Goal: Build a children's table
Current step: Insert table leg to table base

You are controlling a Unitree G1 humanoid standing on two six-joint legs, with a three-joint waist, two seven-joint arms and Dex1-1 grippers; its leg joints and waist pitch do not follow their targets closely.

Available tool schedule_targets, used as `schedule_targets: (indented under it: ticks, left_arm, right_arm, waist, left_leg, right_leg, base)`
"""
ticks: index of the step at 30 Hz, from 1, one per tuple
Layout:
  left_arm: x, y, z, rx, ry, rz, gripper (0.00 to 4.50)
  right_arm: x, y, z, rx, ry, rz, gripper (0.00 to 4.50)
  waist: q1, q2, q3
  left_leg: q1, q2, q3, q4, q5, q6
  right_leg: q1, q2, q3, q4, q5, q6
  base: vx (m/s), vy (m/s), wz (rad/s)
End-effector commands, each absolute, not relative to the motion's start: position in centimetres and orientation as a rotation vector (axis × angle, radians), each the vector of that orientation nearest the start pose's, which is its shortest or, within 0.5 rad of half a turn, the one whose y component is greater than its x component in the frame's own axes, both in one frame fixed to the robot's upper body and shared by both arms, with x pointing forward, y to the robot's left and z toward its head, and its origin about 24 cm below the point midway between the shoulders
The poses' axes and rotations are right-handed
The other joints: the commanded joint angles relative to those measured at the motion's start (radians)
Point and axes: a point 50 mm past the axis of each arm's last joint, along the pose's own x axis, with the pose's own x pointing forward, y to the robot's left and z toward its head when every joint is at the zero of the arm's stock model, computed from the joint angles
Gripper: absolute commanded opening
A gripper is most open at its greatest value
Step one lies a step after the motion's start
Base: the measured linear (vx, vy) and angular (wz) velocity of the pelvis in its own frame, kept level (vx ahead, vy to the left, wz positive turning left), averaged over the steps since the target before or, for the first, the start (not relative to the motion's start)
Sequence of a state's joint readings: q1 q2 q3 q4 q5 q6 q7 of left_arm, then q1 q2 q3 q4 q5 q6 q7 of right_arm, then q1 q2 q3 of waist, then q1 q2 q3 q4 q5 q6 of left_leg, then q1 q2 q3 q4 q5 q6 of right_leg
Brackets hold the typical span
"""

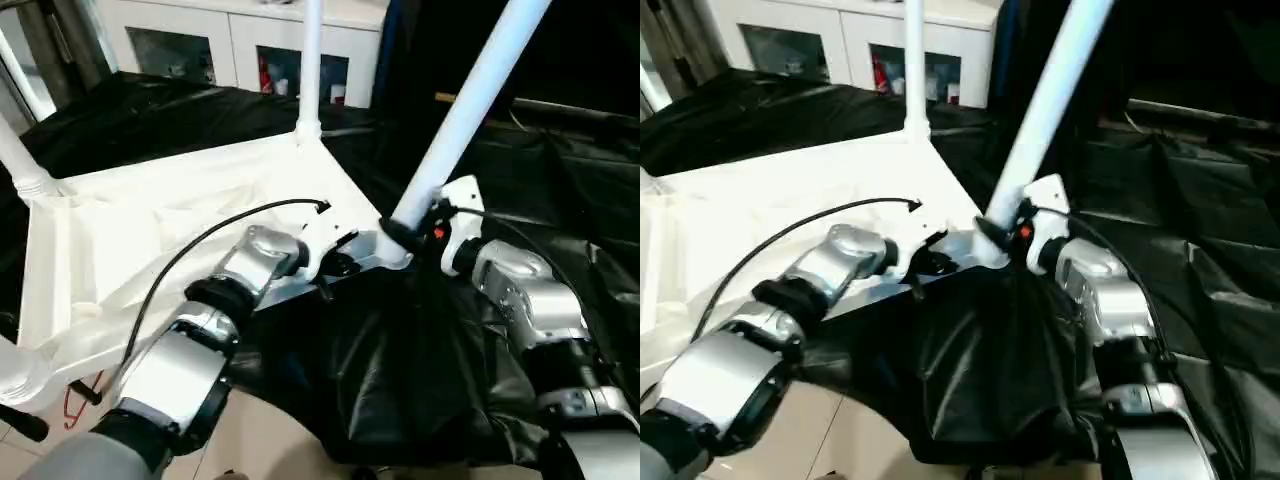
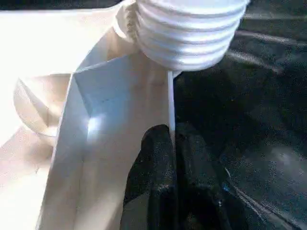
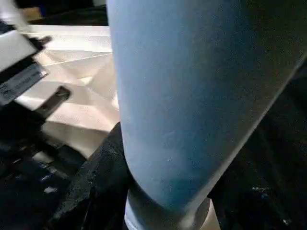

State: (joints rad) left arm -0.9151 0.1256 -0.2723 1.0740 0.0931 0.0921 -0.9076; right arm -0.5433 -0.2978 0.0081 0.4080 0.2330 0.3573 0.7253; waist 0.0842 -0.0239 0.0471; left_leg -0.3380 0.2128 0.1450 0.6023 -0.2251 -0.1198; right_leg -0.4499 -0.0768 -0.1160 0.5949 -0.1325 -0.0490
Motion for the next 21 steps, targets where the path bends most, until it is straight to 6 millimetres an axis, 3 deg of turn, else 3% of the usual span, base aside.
schedule_targets:
  ticks: [1,3,5,6,8,11,12,15,18,21]
  left_arm:
    - [35.5,7.4,6.4,0.36,0.401,-1.222,0.0]
    - [34.5,8.3,6.1,0.429,0.388,-1.31,0.0]
    - [34.2,8.7,6.0,0.456,0.389,-1.327,0.0]
    - [34.0,8.8,5.9,0.47,0.388,-1.334,0.0]
    - [33.0,9.8,5.7,0.481,0.386,-1.385,0.0]
    - [32.7,10.1,5.7,0.482,0.387,-1.401,0.0]
    - [32.3,10.7,5.6,0.487,0.399,-1.409,0.0]
    - [31.9,11.8,5.4,0.487,0.426,-1.392,0.0]
    - [31.8,12.3,5.4,0.463,0.431,-1.373,0.0]
    - [31.7,12.4,5.5,0.456,0.431,-1.371,0.0]
  right_arm:
    - [33.4,-15.3,8.8,-0.012,0.258,0.8,1.87]
    - [33.0,-15.1,8.6,-0.043,0.287,0.846,1.87]
    - [33.0,-15.1,8.6,-0.047,0.292,0.852,1.87]
    - [32.9,-15.1,8.6,-0.047,0.293,0.855,1.87]
    - [32.8,-14.8,8.7,-0.043,0.291,0.87,1.87]
    - [32.8,-14.7,8.8,-0.042,0.291,0.877,1.87]
    - [32.6,-14.6,8.8,-0.041,0.297,0.898,1.87]
    - [31.9,-14.5,8.6,-0.051,0.338,0.947,1.87]
    - [31.5,-14.7,8.5,-0.055,0.371,0.969,1.87]
    - [31.3,-14.8,8.6,-0.043,0.385,0.984,1.87]
  waist:
    - [0.006,-0.009,-0.077]
    - [0.005,-0.014,-0.074]
    - [0.007,-0.006,-0.075]
    - [0.004,-0.006,-0.071]
    - [0.004,-0.006,-0.07]
    - [0.002,-0.003,-0.07]
    - [0.001,-0.012,-0.071]
    - [0.002,-0.007,-0.071]
    - [-0.001,-0.014,-0.07]
    - [-0.001,-0.014,-0.07]
  left_leg:
    - [-0.02,-0.007,0.02,-0.058,-0.026,0.116]
    - [-0.023,-0.007,0.021,-0.06,-0.036,0.115]
    - [-0.016,-0.002,0.022,-0.061,-0.044,0.103]
    - [-0.017,-0.006,0.025,-0.061,-0.056,0.097]
    - [-0.016,0.001,0.023,-0.066,-0.076,0.081]
    - [-0.015,-0.001,0.023,-0.066,-0.081,0.071]
    - [-0.017,0.002,0.022,-0.068,-0.08,0.067]
    - [-0.018,0.001,0.022,-0.067,-0.069,0.07]
    - [-0.021,-0.002,0.024,-0.066,-0.062,0.07]
    - [-0.021,-0.004,0.024,-0.066,-0.061,0.071]
  right_leg:
    - [0.109,-0.05,0.045,-0.073,-0.287,-0.119]
    - [0.108,-0.05,0.045,-0.076,-0.307,-0.112]
    - [0.1,-0.054,0.047,-0.075,-0.332,-0.104]
    - [0.097,-0.049,0.045,-0.083,-0.361,-0.094]
    - [0.094,-0.054,0.045,-0.084,-0.394,-0.082]
    - [0.093,-0.051,0.045,-0.085,-0.393,-0.073]
    - [0.096,-0.053,0.047,-0.08,-0.388,-0.073]
    - [0.096,-0.052,0.048,-0.077,-0.374,-0.068]
    - [0.096,-0.049,0.047,-0.078,-0.38,-0.057]
    - [0.095,-0.05,0.047,-0.08,-0.395,-0.045]
  base:
    - [0.0,0.0,0.0]
    - [0.0,0.0,0.0]
    - [0.0,0.0,0.0]
    - [0.0,0.0,0.0]
    - [0.0,0.0,0.0]
    - [0.0,0.0,0.0]
    - [0.0,0.0,0.0]
    - [0.0,0.0,0.0]
    - [0.0,0.0,0.0]
    - [0.0,0.0,0.0]
